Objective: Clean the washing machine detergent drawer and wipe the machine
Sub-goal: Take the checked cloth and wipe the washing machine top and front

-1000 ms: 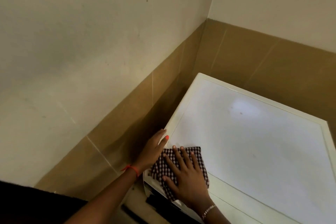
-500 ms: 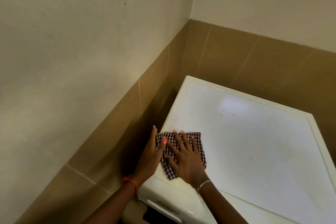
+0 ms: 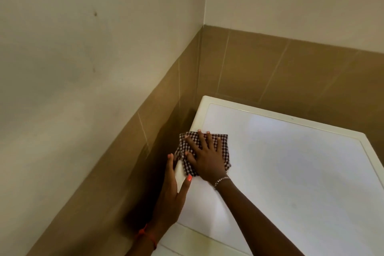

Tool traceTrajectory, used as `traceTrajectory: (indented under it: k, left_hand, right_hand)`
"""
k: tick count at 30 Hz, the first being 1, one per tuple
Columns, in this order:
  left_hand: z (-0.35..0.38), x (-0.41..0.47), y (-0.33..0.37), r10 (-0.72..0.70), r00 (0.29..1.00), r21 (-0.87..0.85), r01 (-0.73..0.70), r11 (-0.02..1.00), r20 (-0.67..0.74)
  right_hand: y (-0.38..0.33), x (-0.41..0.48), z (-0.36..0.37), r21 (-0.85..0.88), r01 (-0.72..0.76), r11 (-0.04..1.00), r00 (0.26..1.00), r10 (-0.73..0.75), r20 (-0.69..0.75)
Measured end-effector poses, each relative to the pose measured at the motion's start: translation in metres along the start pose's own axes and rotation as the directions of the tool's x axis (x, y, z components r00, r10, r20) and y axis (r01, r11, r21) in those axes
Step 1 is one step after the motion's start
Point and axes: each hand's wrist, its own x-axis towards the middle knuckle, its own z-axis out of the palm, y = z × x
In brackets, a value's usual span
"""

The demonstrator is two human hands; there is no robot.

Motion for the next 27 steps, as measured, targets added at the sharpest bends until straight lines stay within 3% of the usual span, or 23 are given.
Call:
traceTrajectory:
  k: [4,7,10,12,16,18,20,22,25,27]
  left_hand:
    - [0.007,0.01,-0.009,0.071,0.997,0.109,-0.074,0.991,0.037]
    - [0.015,0.024,-0.01,0.172,0.98,0.302,-0.193,0.934,0.095]
    - [0.021,0.042,-0.009,0.241,0.949,0.527,-0.314,0.79,0.203]
    - [0.024,0.052,-0.005,0.214,0.942,0.638,-0.334,0.694,0.26]
    - [0.03,0.055,-0.005,0.117,0.961,0.711,-0.265,0.651,0.251]
    - [0.031,0.055,-0.007,0.123,0.965,0.73,-0.256,0.633,0.232]
    - [0.032,0.056,-0.012,0.123,0.969,0.755,-0.243,0.609,0.212]
    - [0.033,0.057,-0.016,0.138,0.968,0.757,-0.251,0.603,0.21]
    - [0.034,0.059,-0.02,0.169,0.962,0.741,-0.273,0.613,0.215]
    - [0.036,0.061,-0.02,0.188,0.957,0.726,-0.289,0.624,0.219]
  right_hand:
    - [0.018,-0.015,0.008,-0.107,0.283,0.953,0.959,-0.283,0.008]
    - [0.051,-0.016,0.005,-0.119,0.337,0.934,0.94,-0.341,-0.014]
    - [0.079,-0.002,-0.008,-0.102,0.233,0.967,0.971,-0.237,-0.031]
    - [0.095,0.016,-0.013,-0.081,0.11,0.991,0.993,-0.112,-0.026]
    - [0.093,0.064,-0.018,-0.041,-0.186,0.982,0.982,0.185,-0.03]
    - [0.077,0.083,-0.015,-0.042,-0.258,0.965,0.966,0.258,0.0]
    - [0.063,0.087,-0.011,-0.045,-0.169,0.985,0.986,0.168,-0.022]
    - [0.061,0.079,-0.01,-0.057,0.03,0.998,1.0,-0.03,-0.004]
    - [0.085,0.067,-0.015,-0.066,0.278,0.958,0.96,-0.277,0.028]
    - [0.107,0.071,-0.018,-0.084,0.337,0.938,0.941,-0.335,0.041]
